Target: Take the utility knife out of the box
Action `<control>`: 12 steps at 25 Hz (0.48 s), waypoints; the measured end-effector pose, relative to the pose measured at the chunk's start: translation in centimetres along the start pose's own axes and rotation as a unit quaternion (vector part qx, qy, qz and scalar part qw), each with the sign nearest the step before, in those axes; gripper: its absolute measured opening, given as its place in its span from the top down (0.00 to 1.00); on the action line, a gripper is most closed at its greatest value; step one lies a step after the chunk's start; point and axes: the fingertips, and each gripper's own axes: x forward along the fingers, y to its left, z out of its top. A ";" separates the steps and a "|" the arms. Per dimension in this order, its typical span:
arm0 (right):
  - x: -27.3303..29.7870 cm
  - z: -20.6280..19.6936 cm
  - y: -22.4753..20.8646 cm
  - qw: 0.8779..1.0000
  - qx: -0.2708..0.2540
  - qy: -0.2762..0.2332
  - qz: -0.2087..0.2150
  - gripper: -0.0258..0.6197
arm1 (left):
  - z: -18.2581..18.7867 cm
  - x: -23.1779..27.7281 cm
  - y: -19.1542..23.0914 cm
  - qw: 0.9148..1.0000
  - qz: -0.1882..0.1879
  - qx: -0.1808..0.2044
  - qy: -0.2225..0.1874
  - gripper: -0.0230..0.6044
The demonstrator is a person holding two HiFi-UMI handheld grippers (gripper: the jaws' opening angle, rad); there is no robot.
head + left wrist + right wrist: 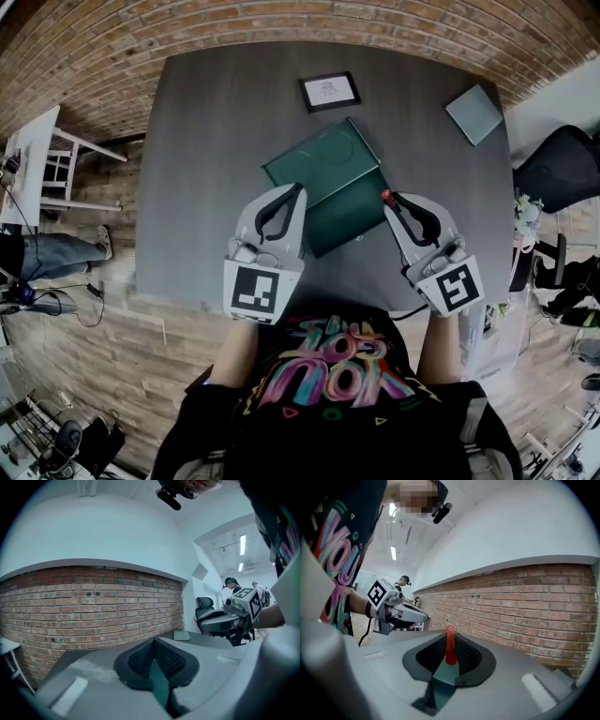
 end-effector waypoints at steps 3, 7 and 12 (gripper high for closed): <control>-0.5 0.2 -0.4 1.000 0.017 -0.023 -0.013 0.88 | 0.0 0.1 0.1 1.000 -0.003 -0.005 0.000 0.96; -1.0 0.2 -0.4 0.999 0.033 -0.032 -0.018 0.88 | -0.1 0.1 0.0 1.000 -0.005 -0.006 0.001 0.96; -1.2 0.5 -0.8 0.998 0.036 -0.050 -0.021 0.88 | -0.2 0.2 0.0 1.000 -0.005 -0.009 0.002 0.96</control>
